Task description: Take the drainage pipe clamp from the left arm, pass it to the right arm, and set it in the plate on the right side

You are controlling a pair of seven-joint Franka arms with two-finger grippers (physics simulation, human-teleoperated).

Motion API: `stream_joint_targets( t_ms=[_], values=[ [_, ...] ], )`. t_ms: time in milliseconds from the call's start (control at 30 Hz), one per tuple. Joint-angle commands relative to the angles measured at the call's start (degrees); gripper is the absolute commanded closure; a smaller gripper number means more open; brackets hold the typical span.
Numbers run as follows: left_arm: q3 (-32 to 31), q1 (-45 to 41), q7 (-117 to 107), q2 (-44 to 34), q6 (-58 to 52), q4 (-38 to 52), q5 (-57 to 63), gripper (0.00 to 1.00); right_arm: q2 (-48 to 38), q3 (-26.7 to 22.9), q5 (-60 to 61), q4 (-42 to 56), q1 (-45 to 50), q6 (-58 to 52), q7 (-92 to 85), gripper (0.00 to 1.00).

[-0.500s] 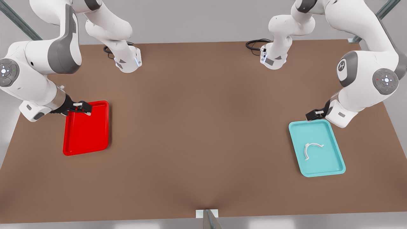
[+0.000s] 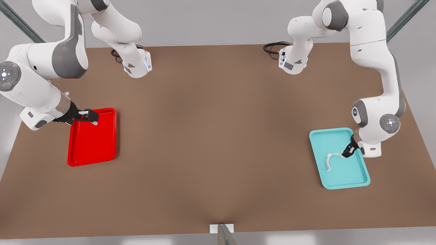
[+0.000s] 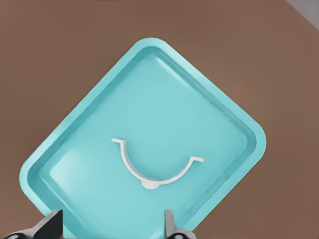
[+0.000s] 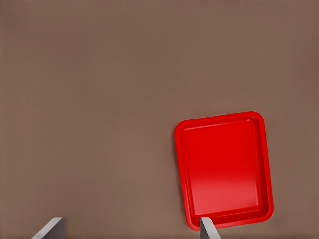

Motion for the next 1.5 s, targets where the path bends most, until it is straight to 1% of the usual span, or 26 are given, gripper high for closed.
stream_joint_targets(
  t_ms=[0,133,300,433,700,867,1100,1167,1200,1233,1300,1367,1400,1467],
  values=[
    [0.1,0.7,-39.9,1.4,14.4,-0.8,-1.5,0.00,-0.1,0.2,0.0,0.0,0.0,0.1,1.3,0.00],
    [0.1,1.2,-39.9,2.4,14.4,-3.5,-3.8,0.00,-0.1,0.2,0.0,0.0,0.0,0.1,1.2,0.00],
    [0.1,1.2,-39.2,5.1,14.6,-4.5,-3.3,0.00,-0.1,0.2,0.0,0.0,-0.1,0.1,0.9,0.00],
    [0.1,1.7,-33.9,7.5,14.6,-6.0,-3.3,0.00,-0.1,0.1,0.0,0.0,-0.1,0.1,0.7,0.00],
    [0.1,3.5,-28.8,10.2,16.8,-5.9,-3.3,0.00,-0.1,0.1,0.0,0.0,-0.1,0.1,0.7,0.00],
    [0.1,3.3,-19.2,10.2,16.8,-5.6,-3.3,0.00,-0.1,0.1,0.1,-0.1,-0.1,0.1,0.6,0.00],
    [0.0,3.4,-18.4,11.3,17.1,-5.1,-3.4,0.01,-0.1,0.0,0.0,0.0,-0.1,0.1,0.6,0.00],
    [0.0,3.5,-18.4,12.1,18.2,-4.8,-3.5,0.17,-0.1,0.0,0.0,0.0,-0.1,0.1,0.6,0.00],
    [0.0,3.5,-18.4,12.3,18.3,-4.8,-3.5,0.19,-0.1,0.0,0.0,0.0,-0.1,0.1,0.6,0.00],
    [0.0,3.6,-18.4,12.6,18.4,-4.7,-3.5,0.28,-0.1,0.0,0.0,0.0,-0.1,0.1,0.6,0.00],
    [0.0,3.6,-18.5,12.7,18.4,-4.7,-3.7,0.39,-0.1,0.0,0.1,0.0,-0.1,0.1,0.6,0.00],
    [0.0,3.6,-18.5,12.7,18.4,-4.7,-3.7,0.58,-0.1,0.0,0.0,-0.1,-0.1,0.1,0.5,0.00],
    [0.0,3.6,-18.5,12.7,18.4,-4.7,-3.7,0.64,-0.1,0.0,0.0,0.0,-0.1,0.1,0.5,0.00],
    [0.0,3.6,-18.5,12.7,18.4,-4.7,-3.7,0.72,-0.1,0.0,0.0,0.0,-0.1,0.1,0.5,0.00]
  ],
)
